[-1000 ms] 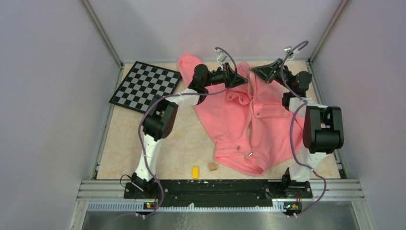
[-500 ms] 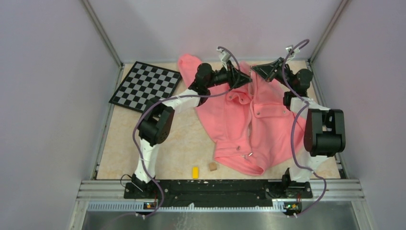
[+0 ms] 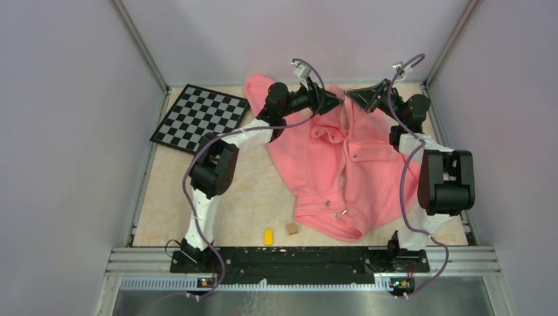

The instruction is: Zip up the jacket

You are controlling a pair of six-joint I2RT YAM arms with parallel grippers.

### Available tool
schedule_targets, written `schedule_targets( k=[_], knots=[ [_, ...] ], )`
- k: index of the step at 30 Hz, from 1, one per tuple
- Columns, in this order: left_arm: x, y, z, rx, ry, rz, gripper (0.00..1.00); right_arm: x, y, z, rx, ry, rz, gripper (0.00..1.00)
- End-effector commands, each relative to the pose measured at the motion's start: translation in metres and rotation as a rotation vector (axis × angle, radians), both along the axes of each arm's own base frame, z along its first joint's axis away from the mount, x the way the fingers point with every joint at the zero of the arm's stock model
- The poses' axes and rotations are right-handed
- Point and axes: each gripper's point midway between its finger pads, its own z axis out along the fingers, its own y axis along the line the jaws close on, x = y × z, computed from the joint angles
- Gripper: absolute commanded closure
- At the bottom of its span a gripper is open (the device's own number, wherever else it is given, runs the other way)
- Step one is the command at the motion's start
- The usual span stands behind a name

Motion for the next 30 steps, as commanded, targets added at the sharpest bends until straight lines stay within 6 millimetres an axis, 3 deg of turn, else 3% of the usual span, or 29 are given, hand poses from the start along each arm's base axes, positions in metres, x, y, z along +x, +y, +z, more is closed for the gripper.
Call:
schedule_targets(
  k=[1, 6, 11, 18, 30],
  knots=[
    [-0.002, -0.008, 0.031, -0.08, -0.078, -0.09, 0.42, -0.008, -0.001, 0.043, -0.006, -0.154, -0.001, 1.0],
    [-0.02, -0.017, 0.029, -0.125, -0.098, -0.228, 0.44, -0.008, -0.001, 0.042, -0.004, -0.15, 0.003, 1.0],
    [-0.025, -0.019, 0.026, -0.13, -0.097, -0.264, 0.44, -0.006, -0.006, 0.043, -0.004, -0.149, -0.009, 1.0],
    [-0.032, -0.015, 0.027, -0.141, -0.102, -0.277, 0.64, -0.007, -0.001, 0.043, -0.004, -0.14, -0.001, 1.0],
    [-0.034, -0.013, 0.024, -0.126, -0.098, -0.26, 0.76, -0.008, -0.001, 0.045, -0.007, -0.139, -0.005, 1.0]
  ],
)
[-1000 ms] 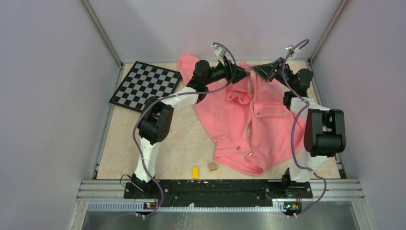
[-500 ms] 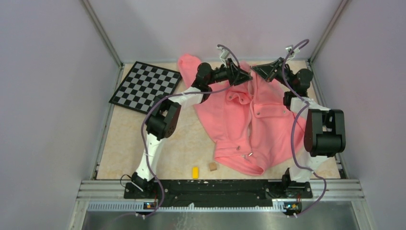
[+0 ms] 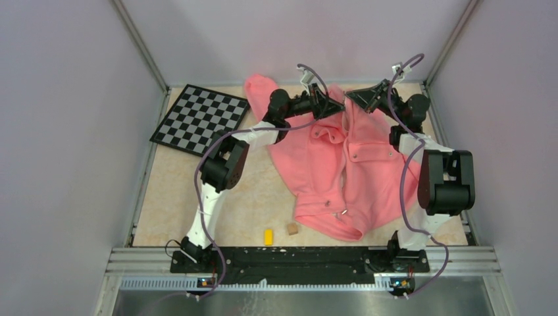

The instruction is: Zip up the jacket

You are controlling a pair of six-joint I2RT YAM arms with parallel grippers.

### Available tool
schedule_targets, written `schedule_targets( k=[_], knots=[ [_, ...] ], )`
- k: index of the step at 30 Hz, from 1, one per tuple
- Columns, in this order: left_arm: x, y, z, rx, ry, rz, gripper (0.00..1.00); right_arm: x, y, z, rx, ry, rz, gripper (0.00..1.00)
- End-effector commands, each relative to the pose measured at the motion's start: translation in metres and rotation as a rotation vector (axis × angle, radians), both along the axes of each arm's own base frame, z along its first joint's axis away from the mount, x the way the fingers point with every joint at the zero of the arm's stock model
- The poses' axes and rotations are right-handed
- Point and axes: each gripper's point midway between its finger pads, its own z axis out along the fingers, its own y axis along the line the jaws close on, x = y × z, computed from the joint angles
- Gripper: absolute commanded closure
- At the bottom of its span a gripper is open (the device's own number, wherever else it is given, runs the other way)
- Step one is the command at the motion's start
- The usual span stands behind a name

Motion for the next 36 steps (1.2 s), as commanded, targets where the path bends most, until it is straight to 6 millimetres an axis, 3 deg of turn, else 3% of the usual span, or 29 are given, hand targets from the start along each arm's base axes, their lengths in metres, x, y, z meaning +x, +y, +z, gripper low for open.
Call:
schedule_targets(
  k=[1, 8, 19, 33, 36],
  knots=[
    [-0.011, 0.004, 0.034, -0.038, -0.086, 0.001, 0.77, -0.008, 0.0, 0.048, -0.006, -0.156, -0.005, 1.0],
    [0.001, 0.0, 0.035, -0.018, -0.078, 0.044, 0.67, -0.008, 0.0, 0.049, -0.005, -0.159, -0.007, 1.0],
    [0.007, -0.005, 0.04, -0.017, -0.083, 0.064, 0.66, -0.008, 0.0, 0.05, -0.001, -0.161, -0.007, 1.0],
    [-0.002, -0.001, 0.045, -0.003, -0.11, 0.064, 0.88, -0.006, -0.002, 0.051, 0.005, -0.161, -0.023, 1.0],
    [-0.007, 0.003, 0.045, 0.002, -0.115, 0.074, 0.97, -0.004, -0.003, 0.052, 0.007, -0.161, -0.036, 1.0]
  ],
)
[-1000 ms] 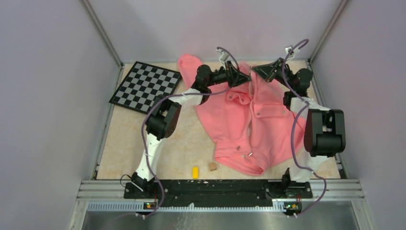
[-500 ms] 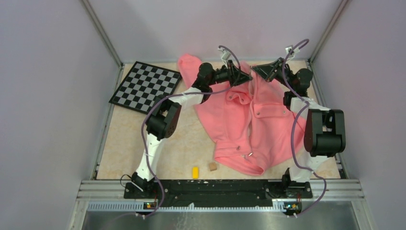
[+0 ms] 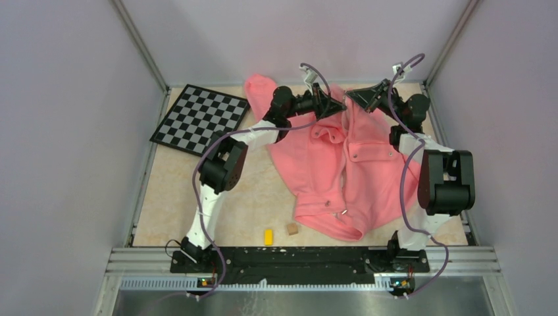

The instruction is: Zip up the jacket

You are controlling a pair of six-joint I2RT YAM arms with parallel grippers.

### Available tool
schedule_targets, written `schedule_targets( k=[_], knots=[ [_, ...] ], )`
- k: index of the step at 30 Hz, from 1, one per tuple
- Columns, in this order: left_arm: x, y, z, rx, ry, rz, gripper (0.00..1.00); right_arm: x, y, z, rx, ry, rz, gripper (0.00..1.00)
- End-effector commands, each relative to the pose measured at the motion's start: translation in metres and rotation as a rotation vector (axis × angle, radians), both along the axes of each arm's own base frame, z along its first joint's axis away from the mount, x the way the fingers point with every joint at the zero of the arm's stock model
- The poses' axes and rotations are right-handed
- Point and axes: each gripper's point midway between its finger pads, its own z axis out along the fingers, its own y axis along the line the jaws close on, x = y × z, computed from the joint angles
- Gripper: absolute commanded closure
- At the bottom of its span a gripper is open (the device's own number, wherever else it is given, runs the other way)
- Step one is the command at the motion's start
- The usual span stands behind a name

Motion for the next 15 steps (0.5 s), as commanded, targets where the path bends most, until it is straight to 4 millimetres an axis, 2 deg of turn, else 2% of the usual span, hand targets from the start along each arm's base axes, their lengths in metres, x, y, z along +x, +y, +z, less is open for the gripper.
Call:
schedule_targets(
  k=[1, 9, 15],
  knots=[
    [-0.019, 0.01, 0.05, -0.051, -0.114, 0.013, 0.99, -0.005, -0.003, 0.052, 0.003, -0.162, -0.033, 1.0],
    [-0.027, 0.007, 0.041, -0.019, -0.065, 0.037, 1.0, 0.006, -0.013, 0.057, 0.014, -0.146, -0.127, 1.0],
    [-0.019, -0.009, 0.017, 0.043, 0.051, 0.081, 1.0, 0.008, -0.022, 0.07, 0.077, -0.149, -0.194, 1.0]
  ],
)
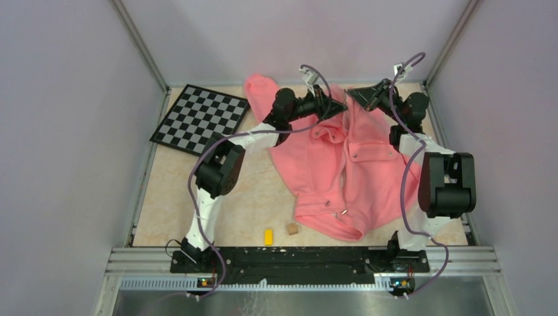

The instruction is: Zip up the jacket

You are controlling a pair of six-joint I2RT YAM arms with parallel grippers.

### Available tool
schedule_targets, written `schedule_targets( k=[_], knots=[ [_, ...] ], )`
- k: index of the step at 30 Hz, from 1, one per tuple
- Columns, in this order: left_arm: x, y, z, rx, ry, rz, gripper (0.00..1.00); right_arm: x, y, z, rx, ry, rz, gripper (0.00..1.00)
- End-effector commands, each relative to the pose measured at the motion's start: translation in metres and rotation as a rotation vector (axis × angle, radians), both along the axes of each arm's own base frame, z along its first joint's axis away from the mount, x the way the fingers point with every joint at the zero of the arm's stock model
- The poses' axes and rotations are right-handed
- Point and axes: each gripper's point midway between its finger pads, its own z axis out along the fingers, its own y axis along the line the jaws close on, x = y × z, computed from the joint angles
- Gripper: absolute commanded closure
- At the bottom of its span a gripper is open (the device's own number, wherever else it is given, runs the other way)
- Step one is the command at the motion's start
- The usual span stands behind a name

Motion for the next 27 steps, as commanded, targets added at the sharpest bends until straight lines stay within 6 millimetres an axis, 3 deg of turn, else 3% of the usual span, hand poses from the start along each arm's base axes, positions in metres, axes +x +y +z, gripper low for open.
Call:
schedule_targets(
  k=[1, 8, 17, 23, 27],
  knots=[
    [-0.008, -0.013, 0.009, 0.033, 0.046, 0.001, 1.0, 0.0, -0.018, 0.072, 0.069, -0.199, -0.14, 1.0],
    [-0.014, -0.028, -0.004, 0.109, 0.087, 0.012, 1.0, 0.01, -0.029, 0.085, 0.103, -0.211, -0.22, 1.0],
    [-0.022, -0.03, -0.048, 0.223, 0.201, 0.042, 1.0, 0.02, -0.044, 0.117, 0.104, -0.273, -0.284, 1.0],
    [-0.022, -0.037, -0.05, 0.242, 0.208, 0.043, 1.0, 0.029, -0.05, 0.126, 0.078, -0.293, -0.319, 1.0],
    [-0.024, -0.039, -0.057, 0.242, 0.236, 0.036, 1.0, 0.04, -0.067, 0.125, 0.064, -0.278, -0.373, 1.0]
  ],
)
